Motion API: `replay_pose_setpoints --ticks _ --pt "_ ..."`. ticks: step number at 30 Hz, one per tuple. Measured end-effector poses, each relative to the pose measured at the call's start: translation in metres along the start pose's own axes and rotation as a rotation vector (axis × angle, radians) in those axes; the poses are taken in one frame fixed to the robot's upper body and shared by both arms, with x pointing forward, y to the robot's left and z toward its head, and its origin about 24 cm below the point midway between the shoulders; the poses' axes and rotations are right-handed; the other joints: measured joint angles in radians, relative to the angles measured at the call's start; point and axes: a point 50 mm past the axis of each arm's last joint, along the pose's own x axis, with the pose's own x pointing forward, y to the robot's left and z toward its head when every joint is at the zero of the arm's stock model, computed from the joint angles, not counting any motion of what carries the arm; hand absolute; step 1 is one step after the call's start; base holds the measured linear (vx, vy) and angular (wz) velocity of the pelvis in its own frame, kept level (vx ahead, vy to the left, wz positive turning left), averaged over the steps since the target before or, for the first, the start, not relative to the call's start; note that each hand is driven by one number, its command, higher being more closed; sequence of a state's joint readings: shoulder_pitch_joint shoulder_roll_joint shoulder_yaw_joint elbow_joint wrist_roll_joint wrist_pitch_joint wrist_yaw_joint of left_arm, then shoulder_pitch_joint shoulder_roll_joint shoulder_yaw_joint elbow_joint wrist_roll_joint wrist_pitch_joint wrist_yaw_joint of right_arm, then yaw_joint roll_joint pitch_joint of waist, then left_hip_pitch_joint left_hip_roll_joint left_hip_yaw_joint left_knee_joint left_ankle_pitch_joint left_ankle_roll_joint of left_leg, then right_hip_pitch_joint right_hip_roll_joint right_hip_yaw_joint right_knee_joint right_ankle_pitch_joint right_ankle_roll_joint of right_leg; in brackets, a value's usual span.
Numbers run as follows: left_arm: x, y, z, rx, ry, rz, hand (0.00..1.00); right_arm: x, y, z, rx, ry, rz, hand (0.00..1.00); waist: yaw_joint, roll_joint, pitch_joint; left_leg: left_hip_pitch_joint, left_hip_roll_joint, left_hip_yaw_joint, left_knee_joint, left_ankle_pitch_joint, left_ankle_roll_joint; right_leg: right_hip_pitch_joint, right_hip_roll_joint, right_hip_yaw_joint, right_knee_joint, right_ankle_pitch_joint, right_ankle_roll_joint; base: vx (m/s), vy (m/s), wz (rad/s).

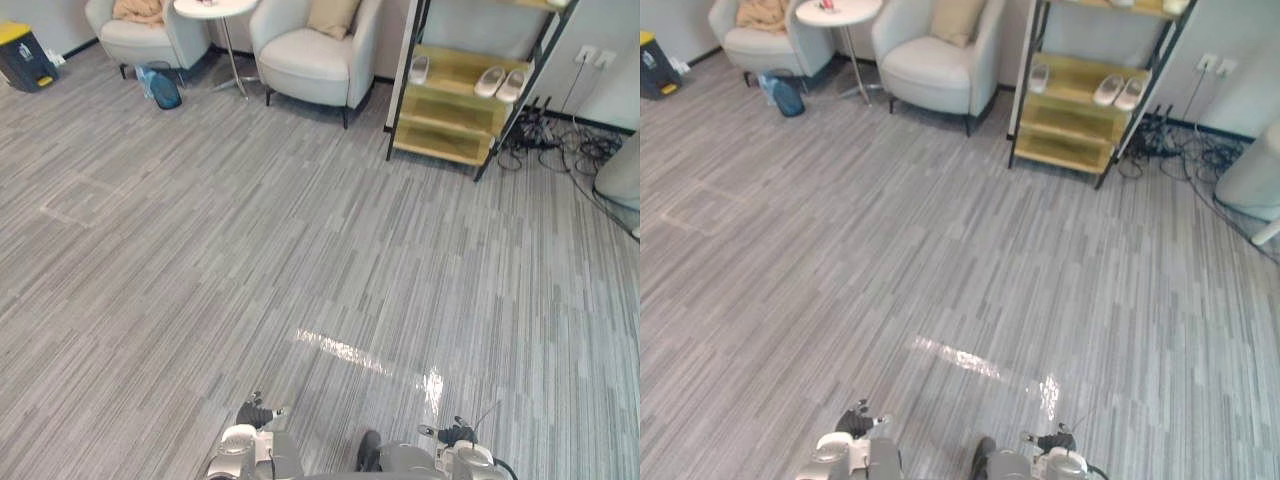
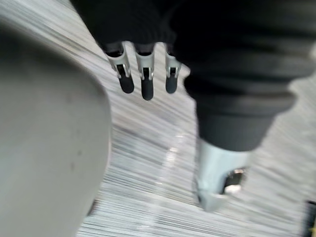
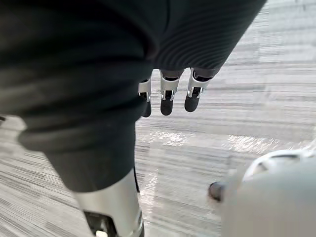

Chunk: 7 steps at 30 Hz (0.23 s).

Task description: Pick up cushions and gather them together orderly.

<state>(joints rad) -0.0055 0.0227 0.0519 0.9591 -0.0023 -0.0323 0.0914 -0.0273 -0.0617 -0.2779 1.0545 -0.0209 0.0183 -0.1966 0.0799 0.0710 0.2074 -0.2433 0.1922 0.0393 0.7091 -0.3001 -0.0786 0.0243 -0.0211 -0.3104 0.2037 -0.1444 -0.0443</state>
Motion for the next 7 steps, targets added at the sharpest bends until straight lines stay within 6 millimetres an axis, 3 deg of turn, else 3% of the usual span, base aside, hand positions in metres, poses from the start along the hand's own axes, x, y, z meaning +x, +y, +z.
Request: replay_pose_setpoints --ticks 1,2,3,7 --pt "0.0 0.0 0.0 -0.001 -0.001 0.0 0.0 -0.001 0.002 0.0 0.015 -0.002 0.001 0.0 0.005 0.001 0.001 0.0 -0.029 -0.015 -0.105 0.008 -0.002 0.007 -0.008 0.017 -0.003 -0.004 0.016 0.23 0.148 -0.52" --pt "-0.001 -0.002 -0.002 -0.003 0.006 -0.004 0.0 -0.001 -0.002 -0.002 0.03 0.003 -0.01 0.0 0.008 0.01 -0.005 0.009 -0.068 -0.066 -0.277 0.107 -0.02 0.013 -0.012 0.036 0.003 -0.017 0.042 0.27 0.185 -0.53" --pt "-0.001 -0.001 -0.004 -0.003 0.011 -0.001 0.0 -0.001 -0.001 -0.005 0.03 0.015 -0.009 0.0 0.023 0.008 -0.011 0.037 -0.087 -0.066 -0.296 0.154 -0.016 0.018 -0.016 0.067 0.001 -0.025 0.066 0.22 0.136 -0.33" --pt "-0.001 0.007 -0.004 0.006 0.014 0.017 0.0 -0.004 0.002 -0.014 0.034 0.039 -0.002 0.0 0.026 -0.036 -0.017 0.075 -0.144 -0.041 -0.324 0.139 0.013 0.066 -0.071 0.076 -0.034 -0.036 0.093 0.24 0.107 0.03"
